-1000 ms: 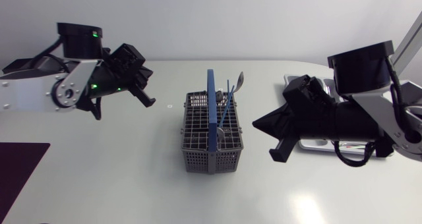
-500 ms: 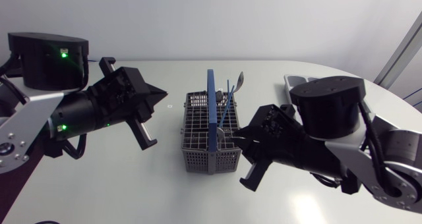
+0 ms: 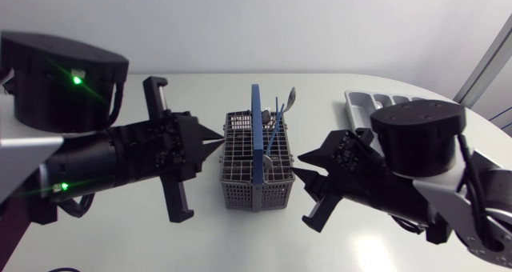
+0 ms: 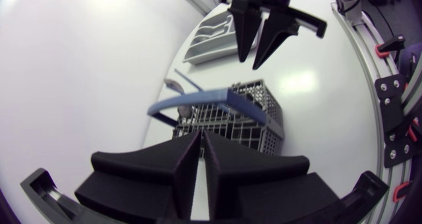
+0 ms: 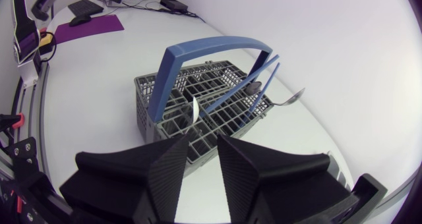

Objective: Unload the cutlery basket into the drawer organizer.

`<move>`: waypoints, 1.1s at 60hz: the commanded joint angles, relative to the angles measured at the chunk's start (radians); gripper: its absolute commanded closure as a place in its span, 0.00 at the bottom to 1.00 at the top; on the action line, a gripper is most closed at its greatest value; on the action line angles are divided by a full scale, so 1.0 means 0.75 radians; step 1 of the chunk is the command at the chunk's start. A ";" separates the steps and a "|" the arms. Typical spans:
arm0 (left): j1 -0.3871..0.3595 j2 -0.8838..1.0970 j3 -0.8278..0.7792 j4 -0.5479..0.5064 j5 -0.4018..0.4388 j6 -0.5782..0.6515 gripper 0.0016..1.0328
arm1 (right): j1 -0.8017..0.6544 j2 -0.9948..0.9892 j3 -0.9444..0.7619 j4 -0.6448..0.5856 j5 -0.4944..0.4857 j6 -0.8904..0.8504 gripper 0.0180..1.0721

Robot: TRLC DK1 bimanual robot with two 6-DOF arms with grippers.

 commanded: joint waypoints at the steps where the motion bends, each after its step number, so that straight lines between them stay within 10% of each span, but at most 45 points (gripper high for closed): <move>1: -0.128 0.066 0.188 -0.088 -0.061 0.096 0.87 | -0.024 -0.079 -0.054 -0.041 0.001 -0.031 0.61; 18: -0.233 0.353 0.438 -0.315 -0.164 0.158 0.86 | -0.161 -0.093 -0.105 -0.081 -0.101 -0.029 0.58; 28: -0.233 0.326 0.444 -0.309 -0.164 0.109 0.86 | -0.233 0.097 -0.109 -0.014 -0.167 -0.010 0.92; 66: -0.122 0.385 0.612 -0.407 -0.161 0.117 0.86 | 0.025 0.436 0.130 0.058 -0.177 0.131 0.93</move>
